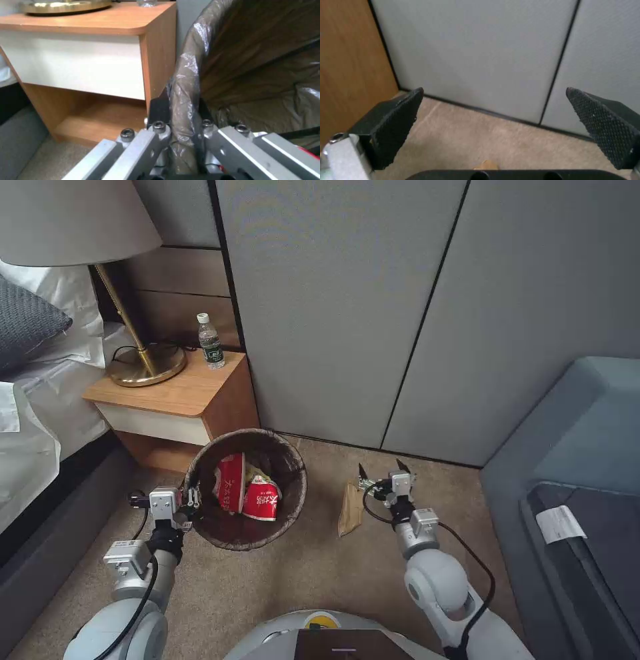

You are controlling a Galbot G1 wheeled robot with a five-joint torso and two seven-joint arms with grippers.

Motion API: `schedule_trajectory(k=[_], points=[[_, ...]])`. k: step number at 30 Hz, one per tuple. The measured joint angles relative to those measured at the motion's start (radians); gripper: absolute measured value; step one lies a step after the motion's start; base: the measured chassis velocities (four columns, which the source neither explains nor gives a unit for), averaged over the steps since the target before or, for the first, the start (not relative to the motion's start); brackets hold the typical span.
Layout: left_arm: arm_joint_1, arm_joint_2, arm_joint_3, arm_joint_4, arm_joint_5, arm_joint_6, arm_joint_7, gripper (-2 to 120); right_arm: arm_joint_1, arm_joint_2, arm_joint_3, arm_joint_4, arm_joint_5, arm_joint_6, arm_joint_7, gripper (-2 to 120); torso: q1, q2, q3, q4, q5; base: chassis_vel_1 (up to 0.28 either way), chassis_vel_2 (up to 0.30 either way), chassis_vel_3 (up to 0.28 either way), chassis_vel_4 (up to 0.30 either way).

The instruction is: Pick up the trash bin, then pick up the garbage from the floor and place it into the trash bin.

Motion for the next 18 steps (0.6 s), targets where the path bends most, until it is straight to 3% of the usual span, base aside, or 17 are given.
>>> schedule_trajectory(k=[6, 18], points=[[0.002, -0.002, -0.001, -0.007, -0.002, 0.001, 0.000, 0, 0.066, -0.016, -0.039, -0.075, 0.040, -0.029, 0.003, 100, 0.000, 0.000, 0.000, -0.0001, -0.0001, 0.000, 0.000, 0.000, 0.000], [0.005, -0.002, -0.008, -0.016, -0.008, 0.001, -0.001, 0, 0.232, -0.016, -0.109, -0.345, 0.094, -0.058, -0.041, 100, 0.000, 0.000, 0.000, 0.0001, -0.0001, 0.000, 0.000, 0.000, 0.000]])
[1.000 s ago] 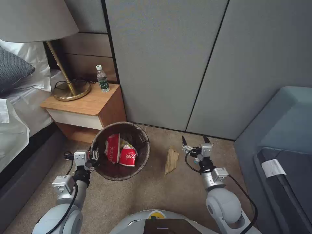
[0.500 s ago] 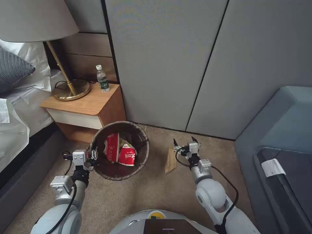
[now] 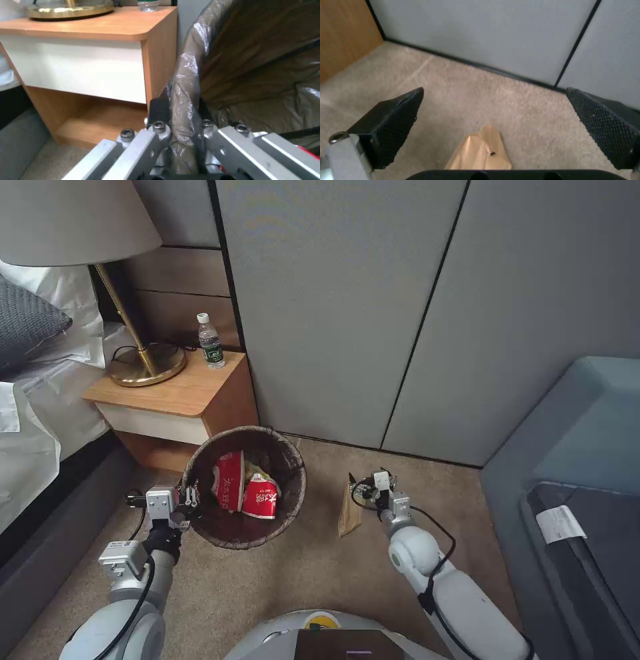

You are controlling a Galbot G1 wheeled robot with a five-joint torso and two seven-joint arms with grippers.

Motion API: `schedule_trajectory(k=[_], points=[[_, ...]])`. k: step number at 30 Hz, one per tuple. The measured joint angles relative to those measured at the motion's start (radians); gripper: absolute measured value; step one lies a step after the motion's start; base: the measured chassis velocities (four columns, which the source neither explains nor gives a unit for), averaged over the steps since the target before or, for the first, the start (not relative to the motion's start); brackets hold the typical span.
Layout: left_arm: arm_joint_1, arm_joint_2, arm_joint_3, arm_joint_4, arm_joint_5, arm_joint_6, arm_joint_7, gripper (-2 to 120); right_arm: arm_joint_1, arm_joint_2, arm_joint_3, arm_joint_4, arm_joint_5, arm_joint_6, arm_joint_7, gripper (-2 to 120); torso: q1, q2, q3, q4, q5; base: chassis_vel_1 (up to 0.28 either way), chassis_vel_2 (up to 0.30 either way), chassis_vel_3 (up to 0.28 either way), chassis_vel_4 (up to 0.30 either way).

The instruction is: Pick up the trash bin, then pick up the garbage from the floor and place it into the trash bin.

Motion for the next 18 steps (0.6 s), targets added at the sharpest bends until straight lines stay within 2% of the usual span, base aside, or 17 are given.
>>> schedule_trajectory(k=[6, 18], points=[[0.003, 0.000, -0.002, -0.004, -0.003, 0.000, 0.000, 0, 0.032, 0.022, -0.015, -0.115, 0.000, 0.003, -0.028, 100, 0.000, 0.000, 0.000, -0.0002, 0.0000, 0.000, 0.000, 0.000, 0.000], [0.006, -0.002, -0.003, -0.009, -0.003, 0.000, 0.000, 0, 0.085, 0.075, -0.054, -0.258, 0.002, 0.007, -0.034, 100, 0.000, 0.000, 0.000, -0.0001, -0.0001, 0.000, 0.000, 0.000, 0.000]])
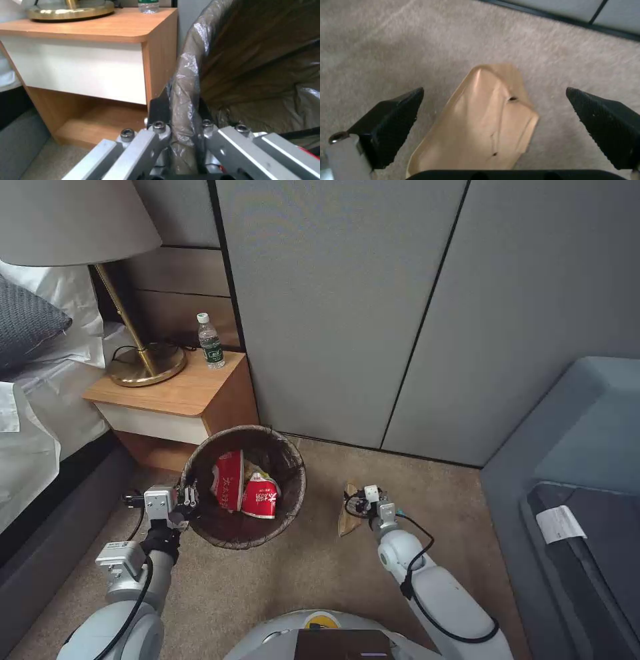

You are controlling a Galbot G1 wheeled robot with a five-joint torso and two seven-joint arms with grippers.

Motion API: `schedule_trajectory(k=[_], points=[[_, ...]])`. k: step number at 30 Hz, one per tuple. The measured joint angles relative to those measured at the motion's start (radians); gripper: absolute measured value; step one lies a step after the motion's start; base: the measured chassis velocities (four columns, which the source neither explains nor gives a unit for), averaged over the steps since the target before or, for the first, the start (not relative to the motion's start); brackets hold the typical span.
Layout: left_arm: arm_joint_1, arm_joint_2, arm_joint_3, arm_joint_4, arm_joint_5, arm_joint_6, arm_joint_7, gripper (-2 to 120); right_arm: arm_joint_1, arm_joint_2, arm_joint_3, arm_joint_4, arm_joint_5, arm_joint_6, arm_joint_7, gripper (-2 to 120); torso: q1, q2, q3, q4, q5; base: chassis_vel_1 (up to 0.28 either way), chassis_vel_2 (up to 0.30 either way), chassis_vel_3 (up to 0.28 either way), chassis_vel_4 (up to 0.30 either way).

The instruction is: Pick up the trash bin, then pick up the garbage from the floor and place it into the trash bin.

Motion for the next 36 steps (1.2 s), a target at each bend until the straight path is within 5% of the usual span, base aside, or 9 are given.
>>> schedule_trajectory(k=[21, 36], points=[[-0.002, 0.001, 0.006, 0.003, 0.002, -0.003, 0.000, 0, 0.052, 0.095, -0.025, -0.170, -0.003, 0.006, 0.012, 99, 0.000, 0.000, 0.000, 0.0000, 0.0000, 0.000, 0.000, 0.000, 0.000], [-0.006, 0.008, 0.006, 0.014, 0.002, -0.006, 0.001, 0, 0.060, 0.127, -0.006, -0.234, 0.018, 0.018, 0.008, 43, 0.000, 0.000, 0.000, -0.0001, -0.0001, 0.000, 0.000, 0.000, 0.000]])
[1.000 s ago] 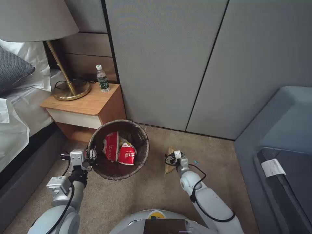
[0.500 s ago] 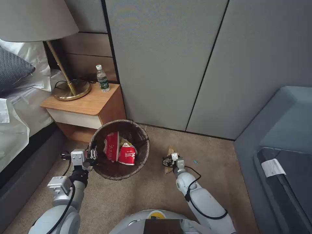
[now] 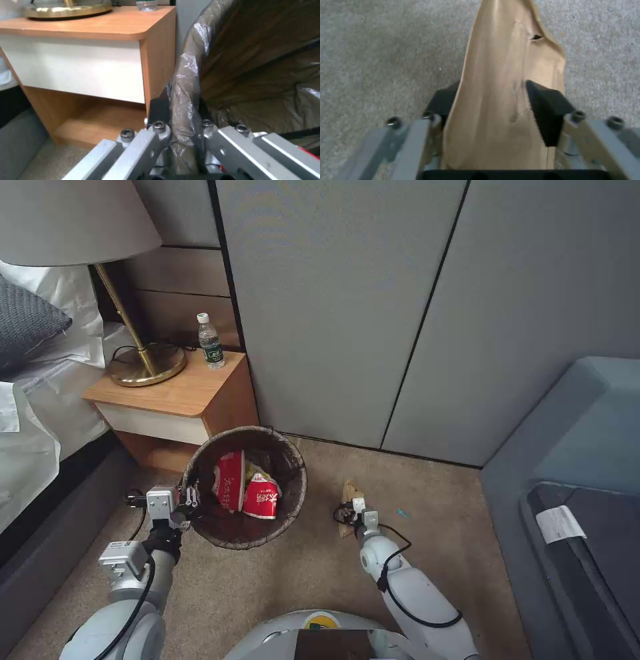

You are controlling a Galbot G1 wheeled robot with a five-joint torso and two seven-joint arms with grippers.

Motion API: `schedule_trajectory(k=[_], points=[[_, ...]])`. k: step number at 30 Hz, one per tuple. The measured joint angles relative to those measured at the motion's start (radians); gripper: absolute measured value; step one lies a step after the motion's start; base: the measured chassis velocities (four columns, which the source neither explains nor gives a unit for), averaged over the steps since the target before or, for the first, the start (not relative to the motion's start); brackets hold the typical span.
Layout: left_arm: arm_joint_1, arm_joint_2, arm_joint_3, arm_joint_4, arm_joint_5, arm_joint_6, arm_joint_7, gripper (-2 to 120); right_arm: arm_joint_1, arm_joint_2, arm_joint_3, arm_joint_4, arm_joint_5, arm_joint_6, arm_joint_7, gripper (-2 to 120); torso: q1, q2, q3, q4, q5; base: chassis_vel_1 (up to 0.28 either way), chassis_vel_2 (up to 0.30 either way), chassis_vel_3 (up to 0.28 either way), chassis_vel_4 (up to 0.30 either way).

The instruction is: Pick up the trash bin, then pick up the garbage from the floor and place it into the trash bin.

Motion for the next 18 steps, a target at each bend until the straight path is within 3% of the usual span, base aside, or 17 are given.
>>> schedule_trajectory(k=[4, 6, 9, 12, 18], points=[[-0.002, 0.000, 0.000, 0.003, 0.000, -0.001, 0.000, 0, 0.000, 0.007, 0.004, -0.006, 0.000, 0.003, 0.000, 29, 0.000, 0.000, 0.000, -0.0001, -0.0002, 0.000, 0.000, 0.000, 0.000], [-0.002, 0.000, 0.000, 0.003, 0.000, -0.001, 0.000, 0, 0.000, 0.007, 0.004, -0.006, 0.000, 0.003, 0.000, 29, 0.000, 0.000, 0.000, -0.0001, -0.0002, 0.000, 0.000, 0.000, 0.000], [-0.004, 0.000, 0.001, 0.006, 0.000, -0.003, 0.000, 0, 0.000, 0.011, 0.007, -0.011, -0.002, 0.011, 0.001, 11, 0.000, 0.000, 0.000, 0.0000, 0.0000, 0.000, 0.000, 0.000, 0.000], [-0.005, 0.001, 0.001, 0.008, 0.000, -0.003, 0.000, 0, -0.001, 0.008, 0.007, -0.008, -0.001, 0.014, 0.001, 2, 0.000, 0.000, 0.000, 0.0004, 0.0004, 0.000, 0.000, 0.000, 0.000], [-0.005, 0.002, 0.001, 0.009, 0.000, -0.005, 0.000, 0, -0.007, -0.012, 0.008, 0.024, -0.002, 0.019, 0.007, 0, 0.000, 0.000, 0.000, 0.0003, 0.0006, 0.000, 0.000, 0.000, 0.000]])
